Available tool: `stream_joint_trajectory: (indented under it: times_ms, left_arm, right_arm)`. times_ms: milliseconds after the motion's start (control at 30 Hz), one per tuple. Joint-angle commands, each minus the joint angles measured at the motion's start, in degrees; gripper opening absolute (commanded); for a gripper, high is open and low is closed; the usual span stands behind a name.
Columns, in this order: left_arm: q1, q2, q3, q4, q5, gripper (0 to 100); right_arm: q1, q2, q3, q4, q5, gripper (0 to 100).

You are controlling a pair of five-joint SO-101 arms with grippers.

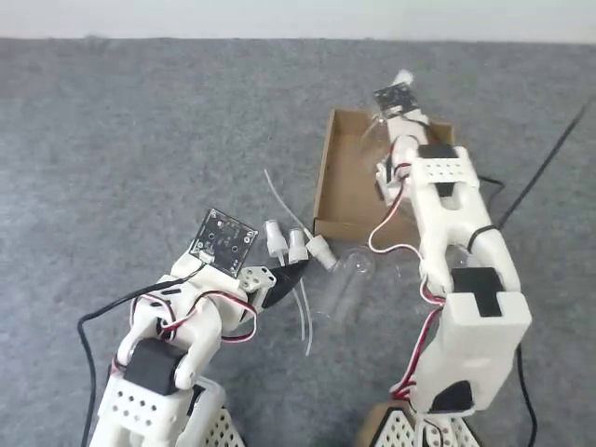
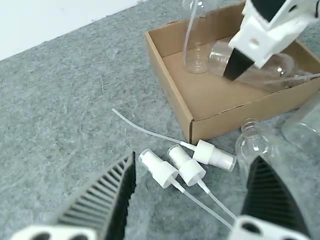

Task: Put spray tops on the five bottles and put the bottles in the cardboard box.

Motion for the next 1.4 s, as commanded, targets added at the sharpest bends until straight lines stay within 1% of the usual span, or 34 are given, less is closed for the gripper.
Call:
stream_joint_trajectory:
  times_ms: [0,167,367,533,667,867,1000,1200,1367]
  left_arm:
    - [0.09,-0.97,-0.57,-1.49,-0.35,33]
    - [0.09,-0.97,0.31,-1.85,-0.35,33]
    - [0.09,-0.97,0.22,-1.85,-0.35,33]
    - [0.09,-1.05,0.22,-1.85,-0.35,33]
    - [0.09,-1.05,0.22,-1.85,-0.35,33]
    - [0.09,-1.05,0.22,-1.85,-0.35,33]
    - [0.09,-1.05,0.31,-1.85,-0.35,33]
    - [0.09,-1.05,0.31,-1.85,-0.35,33]
    - [0.09,-1.05,0.31,-1.85,-0.35,33]
  right_arm:
    - [1.71,-0.75,-6.86,3.03,0.35,0.6]
    - [1.98,-4.35,-12.31,10.86,0.79,0.6]
    - [2.42,-11.56,-12.75,19.82,0.88,0.6]
    - [6.55,-15.96,-12.75,24.13,0.88,0.6]
    - [11.91,-18.42,-11.78,24.22,0.88,0.6]
    - [17.98,-22.11,-3.60,23.60,0.88,0.6]
    - [23.87,-25.10,0.18,23.52,0.88,0.6]
    - [34.95,-28.26,7.91,17.71,0.88,0.6]
    - [42.42,-30.46,15.82,14.55,0.88,0.6]
